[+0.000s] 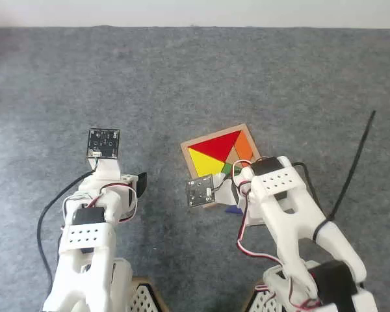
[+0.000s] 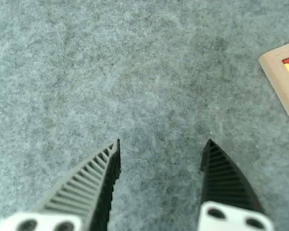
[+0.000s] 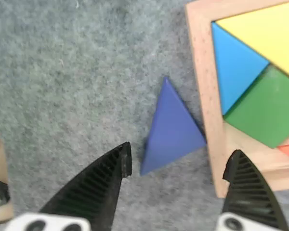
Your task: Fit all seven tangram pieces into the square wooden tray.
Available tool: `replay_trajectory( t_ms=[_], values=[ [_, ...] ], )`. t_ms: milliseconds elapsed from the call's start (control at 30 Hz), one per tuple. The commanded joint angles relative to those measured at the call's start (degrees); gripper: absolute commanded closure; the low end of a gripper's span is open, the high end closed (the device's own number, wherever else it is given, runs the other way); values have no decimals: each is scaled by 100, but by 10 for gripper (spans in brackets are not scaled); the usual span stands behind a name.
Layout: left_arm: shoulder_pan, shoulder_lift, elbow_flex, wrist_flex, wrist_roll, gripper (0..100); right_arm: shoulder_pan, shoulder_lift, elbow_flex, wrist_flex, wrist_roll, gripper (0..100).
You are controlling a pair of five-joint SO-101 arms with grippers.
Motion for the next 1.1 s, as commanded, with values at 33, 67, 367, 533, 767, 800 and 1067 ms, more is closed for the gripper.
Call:
replay_trajectory(
  t_ms=[33, 67, 367, 533, 767, 800, 1067],
  values=[
    [18, -26, -13, -97, -44, 731, -13, 189, -35, -40, -132, 696],
    [18, -26, -13, -97, -44, 731, -22, 251, -26, -40, -132, 696],
    [18, -26, -13, -88, -44, 731, -48, 734, -62, -40, -105, 722],
    [18, -26, -13, -88, -44, 731, -84, 760, -62, 488, 158, 745],
    [18, -35, -13, -88, -44, 731, -110, 295, -26, 936, 299, 747],
    [18, -35, -13, -88, -44, 731, -92, 295, -18, 936, 299, 747],
    [18, -35, -13, -88, -44, 731, -75, 295, -114, 470, -448, 746]
  ],
)
